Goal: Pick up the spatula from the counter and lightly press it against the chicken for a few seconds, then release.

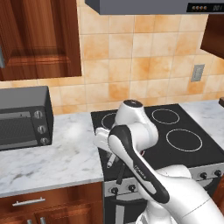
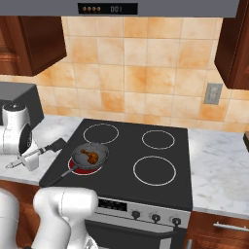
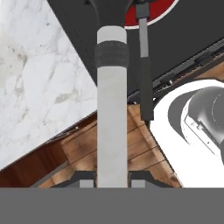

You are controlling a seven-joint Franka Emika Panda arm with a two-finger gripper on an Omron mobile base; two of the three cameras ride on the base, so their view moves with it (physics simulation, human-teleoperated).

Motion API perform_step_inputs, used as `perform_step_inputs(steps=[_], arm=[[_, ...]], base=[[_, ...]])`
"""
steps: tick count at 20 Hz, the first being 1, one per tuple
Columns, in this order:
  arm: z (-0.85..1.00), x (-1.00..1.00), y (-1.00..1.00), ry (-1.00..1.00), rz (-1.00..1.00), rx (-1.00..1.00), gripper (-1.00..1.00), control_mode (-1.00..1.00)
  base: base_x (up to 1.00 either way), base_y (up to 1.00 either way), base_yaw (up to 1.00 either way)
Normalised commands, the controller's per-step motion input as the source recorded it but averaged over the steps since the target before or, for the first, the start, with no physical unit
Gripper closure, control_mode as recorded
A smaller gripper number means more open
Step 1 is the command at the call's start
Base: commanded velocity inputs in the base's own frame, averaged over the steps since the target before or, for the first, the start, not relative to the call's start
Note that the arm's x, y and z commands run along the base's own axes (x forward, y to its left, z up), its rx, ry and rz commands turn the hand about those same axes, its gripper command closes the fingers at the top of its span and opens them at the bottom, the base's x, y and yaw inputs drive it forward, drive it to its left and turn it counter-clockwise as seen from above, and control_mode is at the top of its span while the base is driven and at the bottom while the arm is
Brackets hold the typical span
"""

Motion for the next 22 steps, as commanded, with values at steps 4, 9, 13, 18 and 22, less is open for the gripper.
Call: perform_step_inputs(steps=[4,9,13,18,22], arm=[[0.05,0.0,-0.1,0.0,0.0,-0.07,1.0,-1.0],[0.02,0.0,-0.13,0.0,-0.04,0.02,1.0,-1.0],[0.0,0.01,-0.13,0.0,-0.12,0.13,1.0,-1.0],[0.0,0.06,-0.1,0.03,-0.04,0.08,1.0,-1.0],[0.0,0.03,-0.1,0.02,-0.01,0.02,1.0,-1.0]], base=[[0.0,0.0,0.0],[0.0,0.0,0.0],[0.0,0.0,0.0],[0.0,0.0,0.0],[0.0,0.0,0.0]])
